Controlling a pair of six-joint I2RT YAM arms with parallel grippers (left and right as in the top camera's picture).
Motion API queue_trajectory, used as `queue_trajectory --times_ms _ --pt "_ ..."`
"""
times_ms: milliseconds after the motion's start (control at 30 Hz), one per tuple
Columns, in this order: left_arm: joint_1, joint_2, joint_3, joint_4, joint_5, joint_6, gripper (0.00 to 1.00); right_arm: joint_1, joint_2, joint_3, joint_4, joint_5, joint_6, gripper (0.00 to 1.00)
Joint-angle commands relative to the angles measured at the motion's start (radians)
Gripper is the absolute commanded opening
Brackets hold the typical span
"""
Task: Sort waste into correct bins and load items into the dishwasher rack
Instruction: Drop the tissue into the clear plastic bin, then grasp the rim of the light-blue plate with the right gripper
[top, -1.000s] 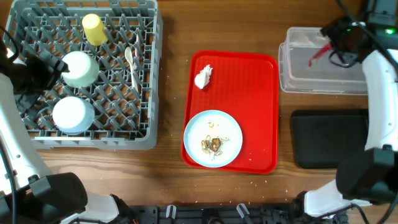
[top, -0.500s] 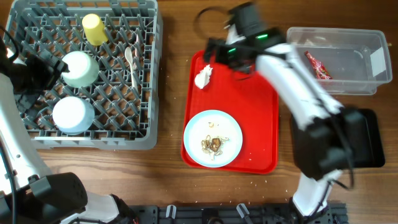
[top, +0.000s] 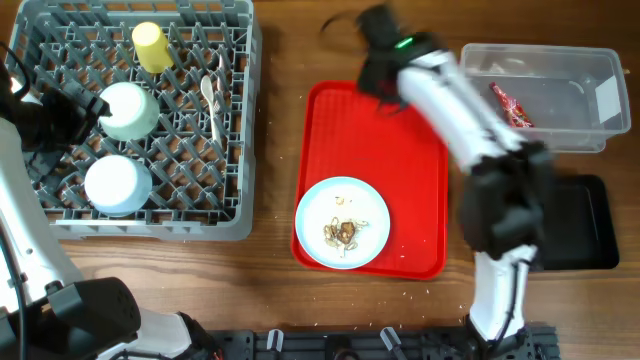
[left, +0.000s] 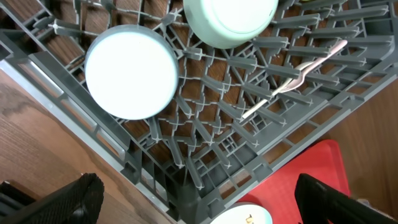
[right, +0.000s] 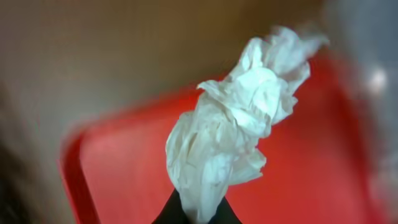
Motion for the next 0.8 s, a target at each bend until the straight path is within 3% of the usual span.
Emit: queue_trajectory --times_ms 0,33,67,200,300,367,433,533,633,700,767 --pt "0.004 -0.002 0.006 -0.001 0.002 -0.009 1.0 -0.204 -0.166 0.071 -0.034 0.104 0.023 0.19" --pt "0.004 -0.002 0.006 -0.001 0.002 -0.009 1.0 -0.266 -0.171 0.071 -0.034 0.047 0.01 0.75" --pt "0.004 -0.002 0.006 -0.001 0.002 -0.009 1.0 -0.314 -0.171 0.071 -0.039 -0.039 -0.04 1.0" --pt "0.004 -0.002 0.006 -0.001 0.002 -0.009 1.0 -0.432 -0.165 0.066 -0.149 -0.232 -0.079 1.0" --pt "0.004 -0.002 0.006 -0.001 0.002 -0.009 1.0 -0.398 -0.165 0.066 -0.282 -0.352 -0.15 1.0" --pt "0.004 -0.002 0.006 -0.001 0.002 -0.009 1.0 -0.338 -0.165 0.061 -0.38 -0.442 -0.299 1.0" --pt "0.004 -0.002 0.006 -0.001 0.002 -0.009 1.0 -0.123 -0.165 -0.034 -0.468 -0.492 -0.419 1.0" --pt "0.004 -0.002 0.006 -0.001 0.002 -0.009 1.0 0.183 -0.165 -0.228 -0.325 -0.411 -0.282 1.0" --pt "0.004 -0.002 0.006 -0.001 0.002 -0.009 1.0 0.424 -0.165 -0.355 -0.215 -0.356 -0.274 1.0" --pt "0.004 -0.002 0.006 -0.001 0.002 -0.009 1.0 0.56 -0.165 -0.421 -0.203 -0.208 -0.171 0.81" --pt "0.004 -0.002 0.006 -0.001 0.002 -0.009 1.0 0.639 -0.165 -0.472 -0.155 -0.189 -0.167 0.64"
